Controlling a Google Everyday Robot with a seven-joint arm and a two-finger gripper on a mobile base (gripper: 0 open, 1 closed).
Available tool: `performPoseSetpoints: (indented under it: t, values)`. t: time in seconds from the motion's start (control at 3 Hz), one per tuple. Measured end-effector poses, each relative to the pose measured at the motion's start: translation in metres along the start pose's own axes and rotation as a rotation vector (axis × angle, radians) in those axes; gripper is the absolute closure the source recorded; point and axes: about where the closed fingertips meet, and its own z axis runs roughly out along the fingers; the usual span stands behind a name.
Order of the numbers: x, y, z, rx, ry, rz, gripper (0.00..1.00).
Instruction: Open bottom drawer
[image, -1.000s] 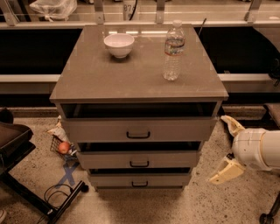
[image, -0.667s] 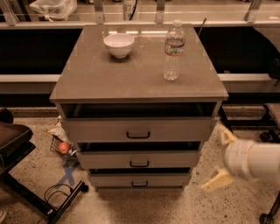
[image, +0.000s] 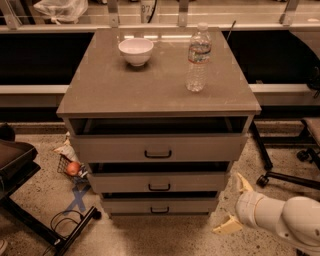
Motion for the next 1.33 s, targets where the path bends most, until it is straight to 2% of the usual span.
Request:
performPoseSetpoints:
  t: [0.33, 0.67, 1.33]
  values:
    - [0.031, 0.004, 0.046, -0.001, 0.011, 0.010, 0.00]
    - [0.051, 0.008, 0.091, -0.035, 0.042, 0.028, 0.00]
    - [0.053, 0.014, 0.107, -0.063, 0.047, 0.029, 0.00]
